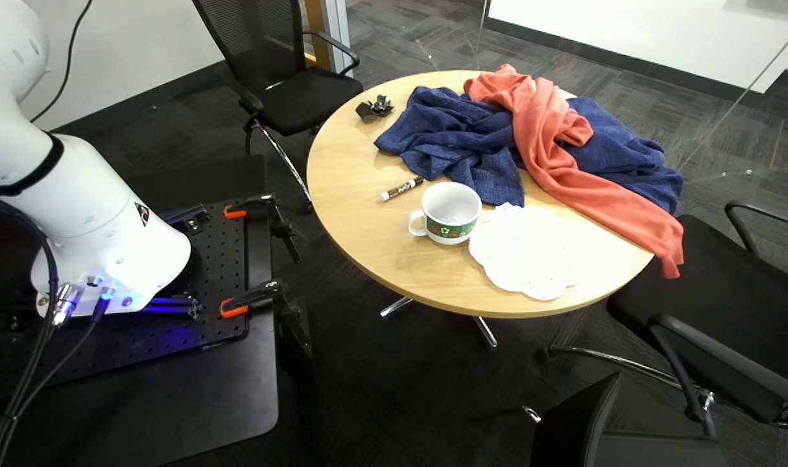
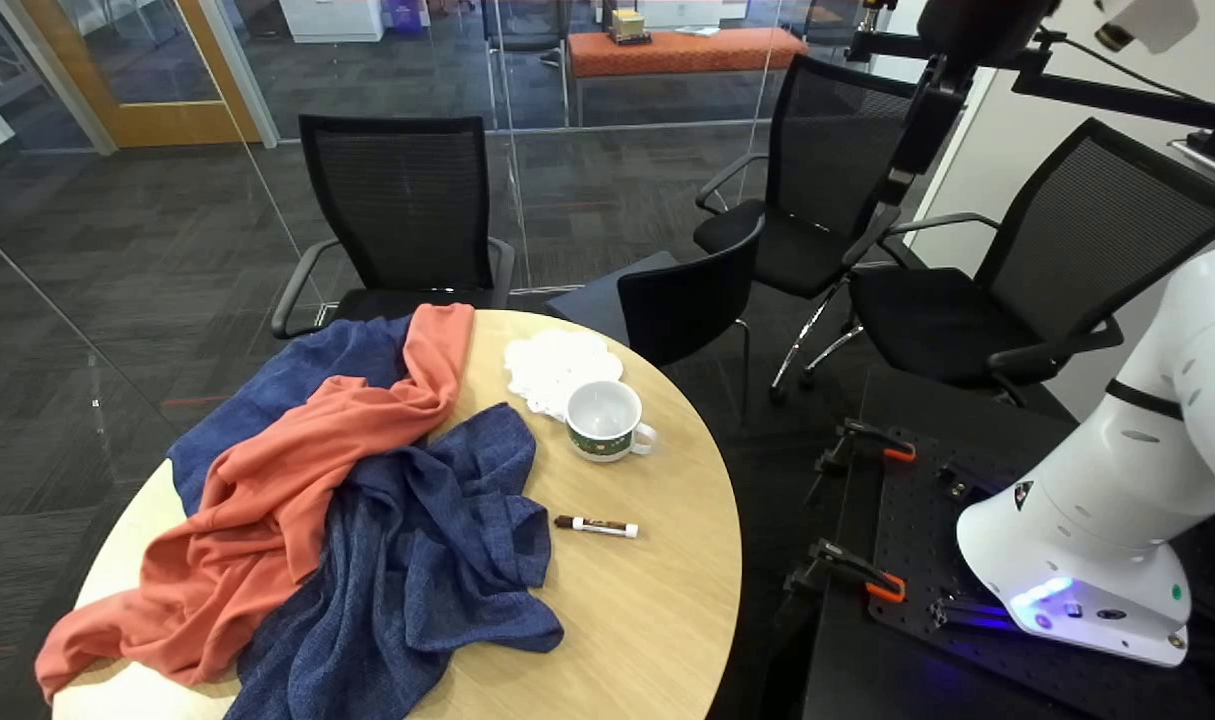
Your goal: Put the marker in the mug
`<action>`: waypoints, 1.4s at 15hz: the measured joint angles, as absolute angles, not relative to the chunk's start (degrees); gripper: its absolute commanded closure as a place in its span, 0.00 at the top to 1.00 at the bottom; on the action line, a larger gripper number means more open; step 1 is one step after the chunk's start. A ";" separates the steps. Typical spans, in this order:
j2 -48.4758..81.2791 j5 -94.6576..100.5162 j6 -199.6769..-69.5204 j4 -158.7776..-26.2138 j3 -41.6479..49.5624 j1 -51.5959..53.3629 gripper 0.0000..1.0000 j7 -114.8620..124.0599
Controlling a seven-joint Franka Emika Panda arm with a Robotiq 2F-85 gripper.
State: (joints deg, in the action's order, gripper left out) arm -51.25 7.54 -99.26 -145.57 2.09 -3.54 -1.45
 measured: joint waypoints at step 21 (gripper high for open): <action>-25.72 -1.42 -140.03 -157.81 -8.70 9.41 1.00 0.43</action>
State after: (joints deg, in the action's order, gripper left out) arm -25.72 -1.42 -140.03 -157.81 -8.70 9.41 0.43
